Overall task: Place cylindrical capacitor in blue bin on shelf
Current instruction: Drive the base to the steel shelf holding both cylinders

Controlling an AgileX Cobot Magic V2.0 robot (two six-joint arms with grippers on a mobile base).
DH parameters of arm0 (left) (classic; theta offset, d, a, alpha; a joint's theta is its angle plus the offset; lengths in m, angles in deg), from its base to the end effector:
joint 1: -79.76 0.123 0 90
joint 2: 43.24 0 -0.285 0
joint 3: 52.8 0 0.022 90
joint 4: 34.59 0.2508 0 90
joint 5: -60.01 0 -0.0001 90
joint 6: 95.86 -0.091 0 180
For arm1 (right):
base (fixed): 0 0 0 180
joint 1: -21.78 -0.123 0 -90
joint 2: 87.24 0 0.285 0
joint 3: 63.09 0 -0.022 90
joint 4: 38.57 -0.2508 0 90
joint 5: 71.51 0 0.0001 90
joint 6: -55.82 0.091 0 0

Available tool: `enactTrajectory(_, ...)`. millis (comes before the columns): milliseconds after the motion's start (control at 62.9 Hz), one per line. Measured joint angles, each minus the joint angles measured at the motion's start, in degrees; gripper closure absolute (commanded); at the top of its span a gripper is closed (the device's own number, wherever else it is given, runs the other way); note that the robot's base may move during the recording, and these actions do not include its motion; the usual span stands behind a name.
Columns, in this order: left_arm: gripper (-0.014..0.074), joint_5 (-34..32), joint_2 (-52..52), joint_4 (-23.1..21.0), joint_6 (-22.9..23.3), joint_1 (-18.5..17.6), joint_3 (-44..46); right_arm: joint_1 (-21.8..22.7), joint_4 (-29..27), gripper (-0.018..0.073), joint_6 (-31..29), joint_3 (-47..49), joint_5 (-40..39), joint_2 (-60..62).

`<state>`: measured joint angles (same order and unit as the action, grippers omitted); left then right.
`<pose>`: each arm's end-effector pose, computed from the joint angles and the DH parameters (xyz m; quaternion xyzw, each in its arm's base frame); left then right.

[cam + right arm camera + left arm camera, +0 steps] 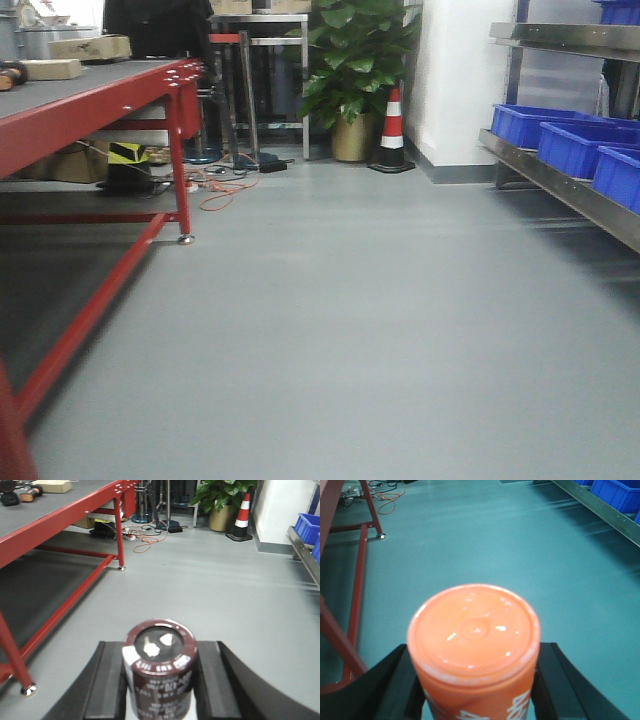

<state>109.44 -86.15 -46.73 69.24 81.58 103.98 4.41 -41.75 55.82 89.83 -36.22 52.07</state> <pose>0.0935 -0.0116 0.4007 0.0806 0.8375 -0.0264 0.5398 0.0911 0.0315 0.4035 -0.1105 0.7748 0.1202 0.6107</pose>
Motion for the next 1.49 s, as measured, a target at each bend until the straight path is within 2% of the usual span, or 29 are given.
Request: enactTrajectory(1494,0.0707,0.0,0.0,0.0,0.0,0.0,0.0,0.0,0.0,0.0712,-0.39,0.0,0.0,0.0)
